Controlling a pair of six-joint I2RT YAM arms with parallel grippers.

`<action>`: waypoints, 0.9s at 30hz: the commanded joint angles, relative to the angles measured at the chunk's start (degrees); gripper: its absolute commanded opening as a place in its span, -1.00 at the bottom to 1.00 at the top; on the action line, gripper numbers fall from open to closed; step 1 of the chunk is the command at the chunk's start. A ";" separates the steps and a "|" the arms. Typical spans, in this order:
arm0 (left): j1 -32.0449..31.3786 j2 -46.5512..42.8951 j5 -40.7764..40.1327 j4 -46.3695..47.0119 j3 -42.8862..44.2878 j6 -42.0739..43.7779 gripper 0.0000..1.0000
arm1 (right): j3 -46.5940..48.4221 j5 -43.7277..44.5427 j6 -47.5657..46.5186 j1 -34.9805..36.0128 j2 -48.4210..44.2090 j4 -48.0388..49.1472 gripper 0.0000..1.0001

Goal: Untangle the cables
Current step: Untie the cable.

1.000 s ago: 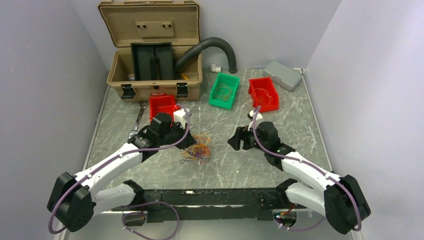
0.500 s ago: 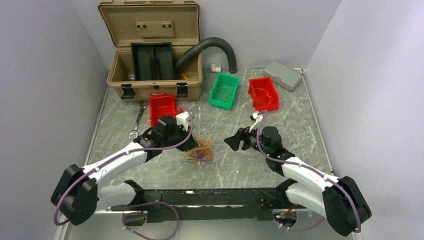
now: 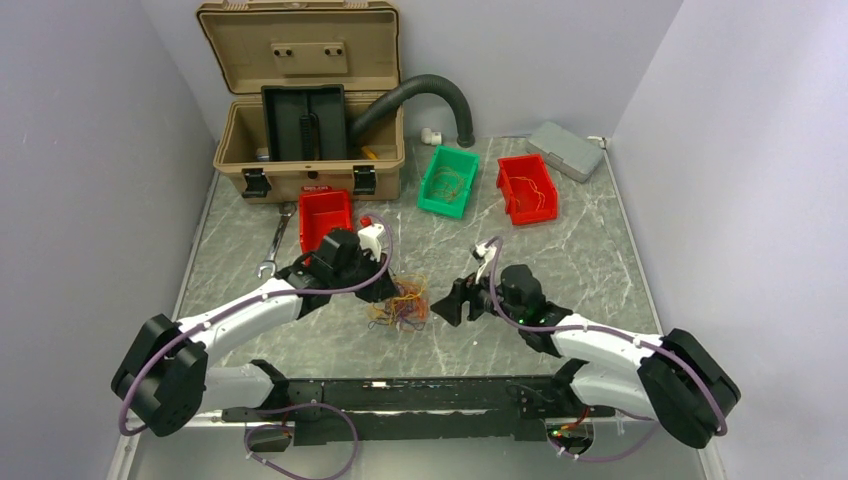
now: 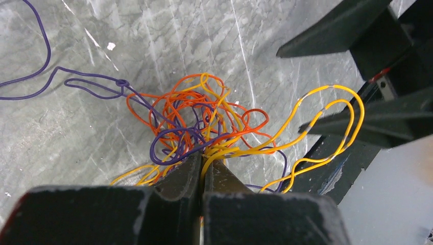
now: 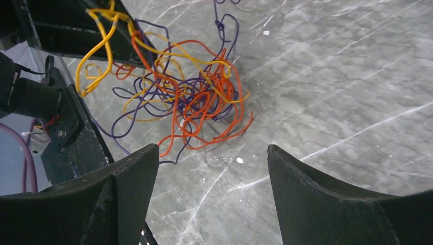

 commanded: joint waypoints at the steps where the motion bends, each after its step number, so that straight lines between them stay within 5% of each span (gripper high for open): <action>1: -0.16 0.90 0.08 2.92 2.81 1.62 -0.92 | -1.48 7.49 0.95 6.50 0.23 6.14 0.61; 8: -0.15 1.08 -4.81 -0.78 4.37 1.76 -0.94 | -2.39 17.26 6.12 16.97 8.01 16.46 0.54; 14: -0.18 1.19 -4.03 0.88 3.45 0.06 -0.93 | 7.27 14.54 4.31 21.13 21.07 14.95 0.47; 20: -0.20 0.01 -5.20 0.44 2.34 0.67 -0.93 | 8.15 24.64 7.54 22.17 23.27 14.76 0.49; 27: -0.20 1.24 -4.79 1.00 2.38 0.04 -0.94 | 8.66 36.17 9.33 22.10 21.70 7.97 0.04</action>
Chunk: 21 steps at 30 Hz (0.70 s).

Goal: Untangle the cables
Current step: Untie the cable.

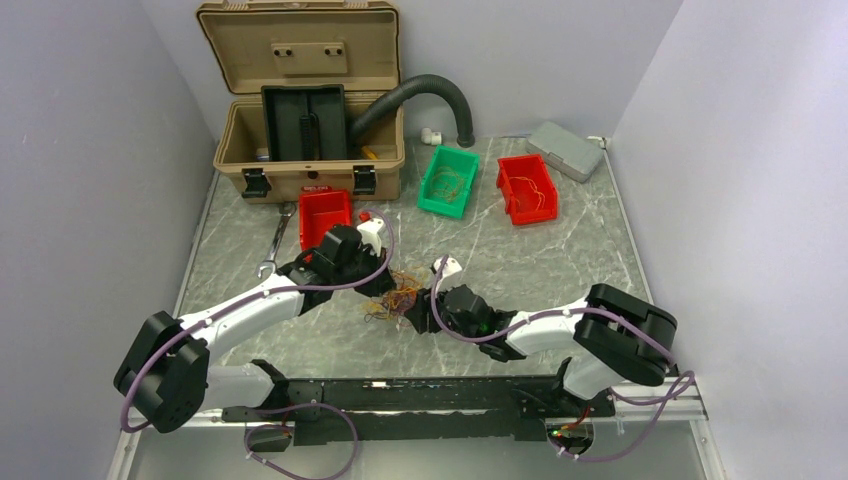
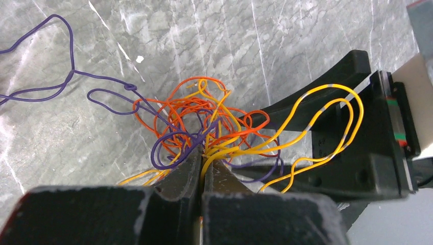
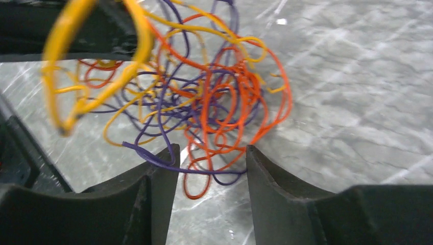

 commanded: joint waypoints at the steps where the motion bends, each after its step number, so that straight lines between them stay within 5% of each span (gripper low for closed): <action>1: -0.19 0.41 0.44 1.88 0.56 -0.92 -0.93 | 1.57 8.97 1.65 0.03 -0.49 -2.64 -0.07; 4: -0.18 1.56 0.22 0.55 1.76 -0.95 -0.95 | 0.82 8.69 1.61 -0.04 -1.15 -1.78 -0.41; 8: -0.14 1.97 -2.90 -3.09 4.10 -0.77 -0.99 | -2.80 11.68 2.46 0.03 -5.88 -3.97 -0.58; 12: 0.12 1.93 -9.57 -7.14 6.61 -1.10 -1.00 | -4.11 18.97 4.69 -0.74 -13.12 -14.04 -1.00; 21: 1.36 -1.60 -23.69 -13.59 5.54 -5.88 -0.82 | 5.92 32.42 16.88 -14.88 -22.44 -54.16 -1.00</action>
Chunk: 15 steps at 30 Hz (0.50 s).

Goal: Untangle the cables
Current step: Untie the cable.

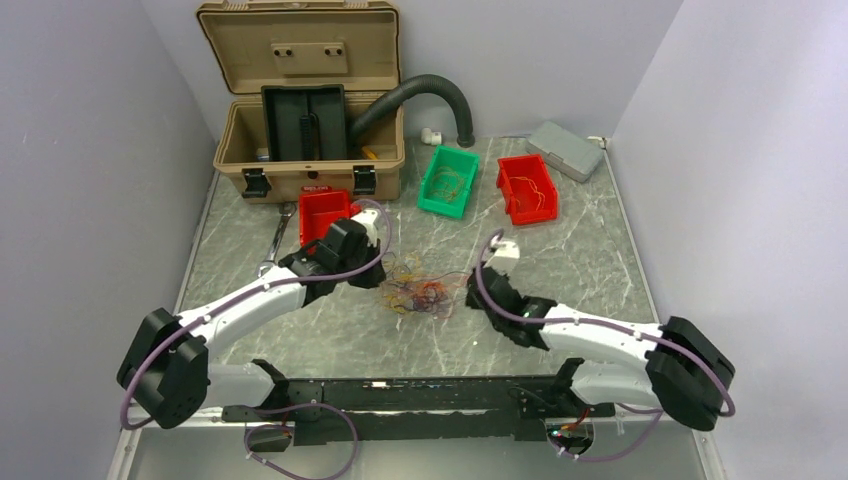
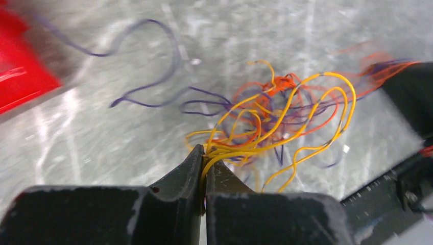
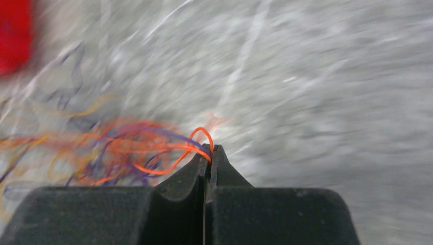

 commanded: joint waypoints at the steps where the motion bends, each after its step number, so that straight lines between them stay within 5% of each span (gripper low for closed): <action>1: 1.52 -3.79 -15.60 -6.56 -0.03 -2.55 -0.80 | 5.71 10.74 3.10 -9.06 -5.24 -22.62 -1.00; 4: 1.55 -5.53 -22.51 -10.15 -0.25 -4.43 -0.74 | 10.69 15.07 0.05 -9.73 -8.92 -27.40 -1.00; 6: 1.75 -7.29 -24.42 -10.98 -1.06 -5.17 -0.04 | 13.55 15.56 -3.19 -10.48 -10.52 -29.03 -1.00; 7: 1.91 -8.16 -24.69 -10.85 -1.62 -5.30 0.16 | 14.66 15.41 -4.63 -10.98 -11.22 -29.42 -1.00; 15: 2.35 -11.74 -21.79 -8.22 -3.84 -3.79 0.17 | 21.81 16.92 -9.83 -14.53 -16.01 -35.23 -1.00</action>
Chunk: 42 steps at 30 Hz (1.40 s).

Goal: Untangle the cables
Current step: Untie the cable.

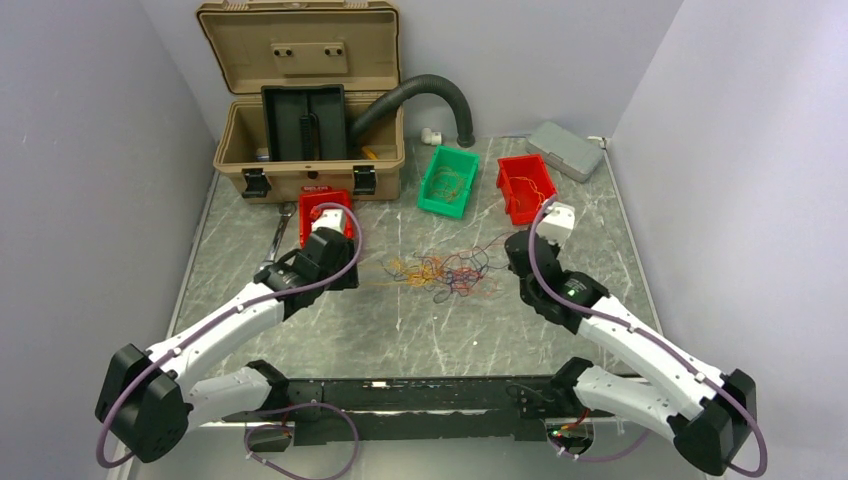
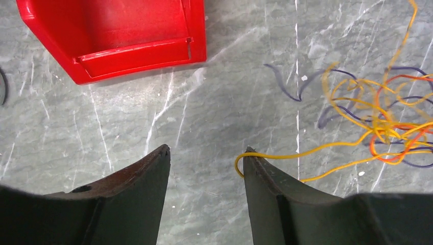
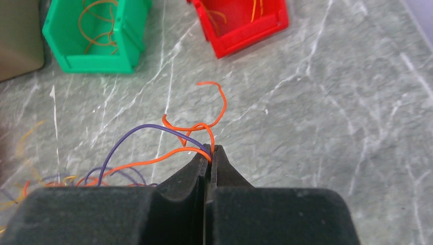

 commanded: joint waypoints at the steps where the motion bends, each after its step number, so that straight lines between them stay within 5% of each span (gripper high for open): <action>1: 0.23 -1.49 3.01 3.55 -0.84 2.03 0.19 | 4.77 1.65 -5.00 -1.13 -3.33 -4.65 -1.00; 6: -1.09 0.18 5.51 4.78 0.28 3.73 0.17 | 8.32 -1.16 -7.54 -1.36 -3.02 -5.30 -1.00; 7: -1.09 0.60 4.54 3.76 0.56 3.45 -0.06 | 9.17 -0.34 -7.61 -1.42 -2.28 -6.48 -1.00; 9: -0.64 0.75 3.59 2.83 0.50 2.66 -0.94 | 10.61 2.09 -7.59 -1.56 -0.90 -9.04 -1.00; 10: 0.22 0.33 5.29 3.25 -0.09 2.28 -1.00 | 11.07 3.47 -7.02 -1.62 -0.27 -10.35 -1.00; 14: 3.76 -5.31 8.72 6.52 -4.42 -0.30 -1.00 | 11.36 10.95 -0.70 -3.58 1.93 -15.93 -1.00; 21: 14.90 -11.32 -3.04 -6.94 -5.29 -10.74 -1.00 | 12.96 16.90 19.22 -19.18 5.97 -31.13 -1.00; 26: 18.63 -16.78 -3.34 -8.03 -7.46 -13.63 -1.00 | 10.13 12.29 15.66 -23.13 3.04 -25.33 -1.00; 32: 18.24 -14.45 24.07 10.74 -9.09 0.12 -1.00 | 4.44 -9.73 -5.28 -23.40 -2.71 -8.14 -1.00; 33: 17.87 -12.79 27.89 12.69 -8.57 1.20 -1.00 | 3.52 -14.43 -8.28 -23.32 -4.14 -5.68 -0.85; 36: 13.23 -8.30 31.26 14.17 -5.05 5.41 -1.00 | -0.63 -35.14 -16.38 -23.26 -8.15 1.67 0.24; 37: 11.06 -7.19 30.69 14.21 -3.45 6.48 -1.00 | -1.77 -41.17 -17.82 -23.26 -8.78 3.59 0.42; 42: 5.07 -3.34 29.13 13.47 1.05 8.64 -1.00 | -3.55 -59.03 -18.84 -21.36 -3.19 9.44 0.53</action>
